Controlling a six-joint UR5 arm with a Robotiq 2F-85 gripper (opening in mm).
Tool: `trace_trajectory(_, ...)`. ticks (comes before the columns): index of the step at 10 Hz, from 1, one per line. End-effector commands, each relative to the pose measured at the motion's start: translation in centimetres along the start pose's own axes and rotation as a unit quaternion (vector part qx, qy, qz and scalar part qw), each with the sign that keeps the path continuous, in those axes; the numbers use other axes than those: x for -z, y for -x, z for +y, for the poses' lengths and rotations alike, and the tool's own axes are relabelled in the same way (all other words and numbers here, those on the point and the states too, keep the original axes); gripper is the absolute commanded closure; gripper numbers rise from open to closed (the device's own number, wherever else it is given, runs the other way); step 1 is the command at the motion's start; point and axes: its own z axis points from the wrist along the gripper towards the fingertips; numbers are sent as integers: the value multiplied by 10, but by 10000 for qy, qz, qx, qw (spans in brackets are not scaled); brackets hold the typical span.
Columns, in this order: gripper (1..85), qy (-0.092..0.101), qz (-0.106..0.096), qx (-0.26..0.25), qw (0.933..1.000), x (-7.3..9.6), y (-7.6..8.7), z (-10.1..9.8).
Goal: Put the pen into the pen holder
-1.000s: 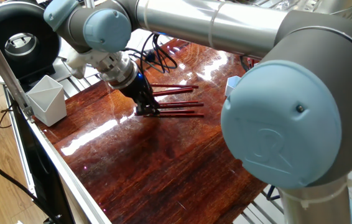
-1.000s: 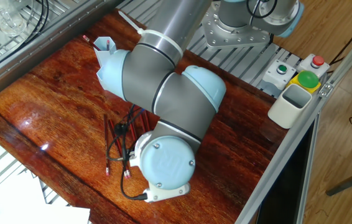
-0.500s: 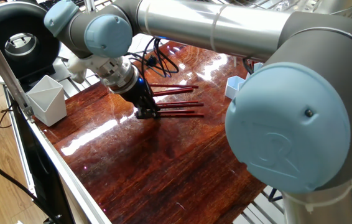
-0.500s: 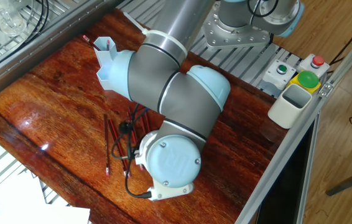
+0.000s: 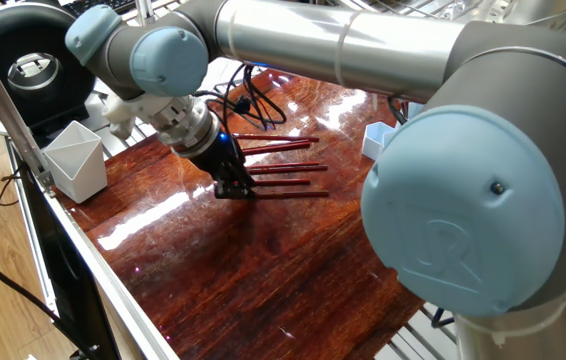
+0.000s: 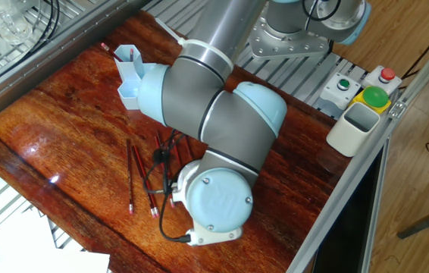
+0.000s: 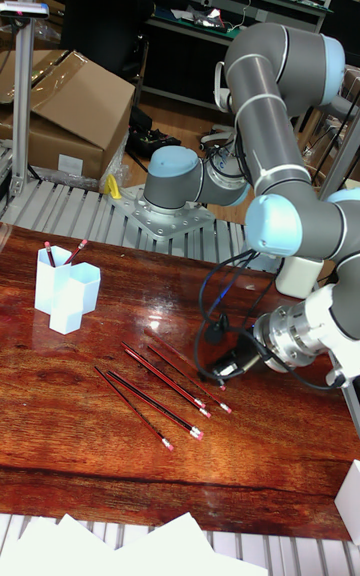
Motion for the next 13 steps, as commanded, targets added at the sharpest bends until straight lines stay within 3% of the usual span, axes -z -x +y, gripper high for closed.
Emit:
trace_trajectory(1, 583, 68, 41, -81, 9999, 2, -1, 7)
trace_trajectory(4, 583, 68, 4, -41, 10000, 1, 2, 7)
trace_trajectory(5, 583, -36, 62, 48, 10000, 0, 0, 3)
trace_trajectory(13, 580, -225, 354, 485, 9979, -7, -3, -7)
